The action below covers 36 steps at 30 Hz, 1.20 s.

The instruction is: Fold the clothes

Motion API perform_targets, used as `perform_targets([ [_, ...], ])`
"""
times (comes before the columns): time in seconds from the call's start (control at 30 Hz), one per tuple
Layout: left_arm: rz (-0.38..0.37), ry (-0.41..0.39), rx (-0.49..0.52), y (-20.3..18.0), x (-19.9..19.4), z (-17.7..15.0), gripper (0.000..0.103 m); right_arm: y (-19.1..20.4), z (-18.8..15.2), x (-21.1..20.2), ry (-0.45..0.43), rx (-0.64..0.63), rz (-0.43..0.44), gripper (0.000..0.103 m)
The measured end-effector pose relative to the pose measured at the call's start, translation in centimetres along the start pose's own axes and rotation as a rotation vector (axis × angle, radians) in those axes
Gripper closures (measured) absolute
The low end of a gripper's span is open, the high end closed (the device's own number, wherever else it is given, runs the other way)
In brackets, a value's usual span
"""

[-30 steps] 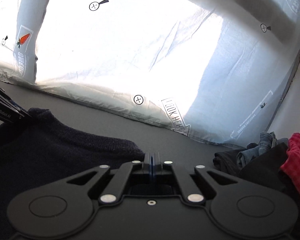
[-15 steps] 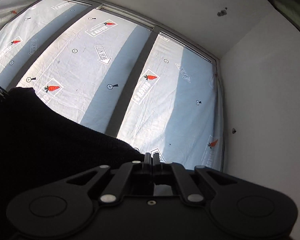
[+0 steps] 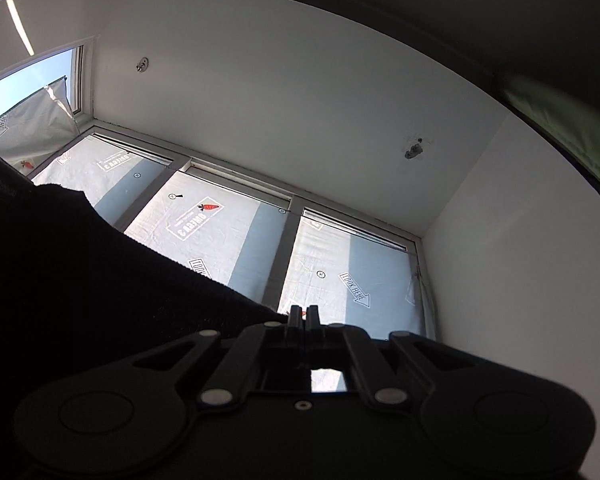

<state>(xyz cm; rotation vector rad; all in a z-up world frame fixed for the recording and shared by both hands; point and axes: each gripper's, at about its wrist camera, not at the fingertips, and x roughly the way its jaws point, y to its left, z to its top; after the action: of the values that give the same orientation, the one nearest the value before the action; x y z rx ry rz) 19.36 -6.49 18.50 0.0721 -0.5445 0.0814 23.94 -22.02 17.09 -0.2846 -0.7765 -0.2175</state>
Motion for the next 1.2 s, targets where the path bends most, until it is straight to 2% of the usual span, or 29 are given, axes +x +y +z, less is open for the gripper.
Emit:
perform_targets([
  [0.03, -0.002, 0.022, -0.011, 0.2, 0.3, -0.4, 0.091, 0.2, -0.2, 0.1, 0.011, 0.009, 0.003, 0.102],
  [0.07, 0.005, 0.049, -0.016, 0.4, 0.9, -1.1, 0.100, 0.5, -0.5, 0.3, 0.020, 0.016, 0.003, 0.103],
  [0.1, 0.036, 0.066, -0.007, 0.6, 1.5, -2.2, 0.103, 1.1, -1.0, 0.7, 0.020, 0.010, -0.009, 0.103],
  [0.17, 0.120, 0.083, 0.057, 0.7, 3.3, -4.6, 0.103, 2.7, -2.3, 1.8, 0.045, -0.008, -0.006, 0.103],
  [0.23, 0.143, 0.160, 0.084, 1.0, 6.0, -8.4, 0.103, 4.8, -5.0, 3.5, 0.124, 0.003, 0.031, 0.103],
  [0.3, 0.132, 0.293, 0.113, 1.2, 9.4, -13.7, 0.103, 7.8, -8.7, 5.1, 0.233, -0.018, 0.086, 0.103],
  [0.37, 0.104, 0.521, 0.169, 1.6, 12.6, -21.6, 0.103, 11.0, -13.3, 6.2, 0.370, -0.062, 0.150, 0.103],
  [0.43, 0.048, 0.733, 0.192, 2.3, 13.9, -28.5, 0.100, 13.1, -18.3, 6.2, 0.546, -0.083, 0.228, 0.103],
  [0.57, -0.078, 1.099, 0.126, 4.5, 12.5, -39.8, 0.097, 15.3, -27.9, 4.7, 0.918, -0.098, 0.350, 0.101],
  [0.63, -0.141, 1.240, 0.094, 5.2, 11.1, -44.1, 0.094, 14.9, -31.9, 2.8, 1.102, -0.085, 0.375, 0.095],
  [0.67, -0.167, 1.282, 0.092, 5.3, 10.5, -45.7, 0.091, 14.6, -33.8, 1.6, 1.187, -0.074, 0.382, 0.090],
  [0.7, -0.197, 1.310, 0.087, 5.4, 10.0, -47.0, 0.084, 14.2, -35.7, 0.5, 1.273, -0.061, 0.388, 0.083],
  [0.73, -0.230, 1.332, 0.076, 5.6, 9.6, -48.1, 0.080, 13.9, -37.5, -0.6, 1.351, -0.051, 0.396, 0.081],
  [0.8, -0.284, 1.361, 0.037, 5.8, 9.0, -49.9, 0.064, 13.7, -39.6, -1.9, 1.419, -0.049, 0.433, 0.075],
  [0.83, -0.311, 1.369, 0.006, 5.8, 8.9, -50.7, 0.061, 13.6, -40.6, -2.5, 1.454, -0.048, 0.452, 0.072],
  [0.87, -0.339, 1.376, -0.018, 5.8, 8.9, -51.3, 0.054, 13.6, -41.6, -3.1, 1.483, -0.046, 0.473, 0.066],
  [0.93, -0.388, 1.389, -0.040, 5.5, 9.0, -52.5, 0.050, 14.1, -42.8, -2.9, 1.491, -0.024, 0.530, 0.061],
  [0.97, -0.419, 1.398, -0.039, 5.1, 9.2, -53.1, 0.044, 14.3, -43.3, -2.8, 1.495, -0.012, 0.558, 0.053],
  [1.0, -0.447, 1.403, -0.034, 4.8, 9.4, -53.6, 0.038, 14.6, -43.9, -2.7, 1.499, -0.002, 0.588, 0.052],
  [1.07, -0.502, 1.412, -0.024, 4.1, 10.0, -54.7, 0.038, 15.5, -45.3, -2.3, 1.506, 0.012, 0.657, 0.050],
  [1.17, -0.526, 1.461, -0.047, 3.2, 10.6, -56.7, 0.038, 16.8, -47.6, -2.5, 1.503, -0.014, 0.736, 0.050],
  [1.2, -0.529, 1.486, -0.069, 3.0, 10.9, -57.3, 0.042, 17.2, -48.2, -2.1, 1.519, -0.008, 0.770, 0.050],
])
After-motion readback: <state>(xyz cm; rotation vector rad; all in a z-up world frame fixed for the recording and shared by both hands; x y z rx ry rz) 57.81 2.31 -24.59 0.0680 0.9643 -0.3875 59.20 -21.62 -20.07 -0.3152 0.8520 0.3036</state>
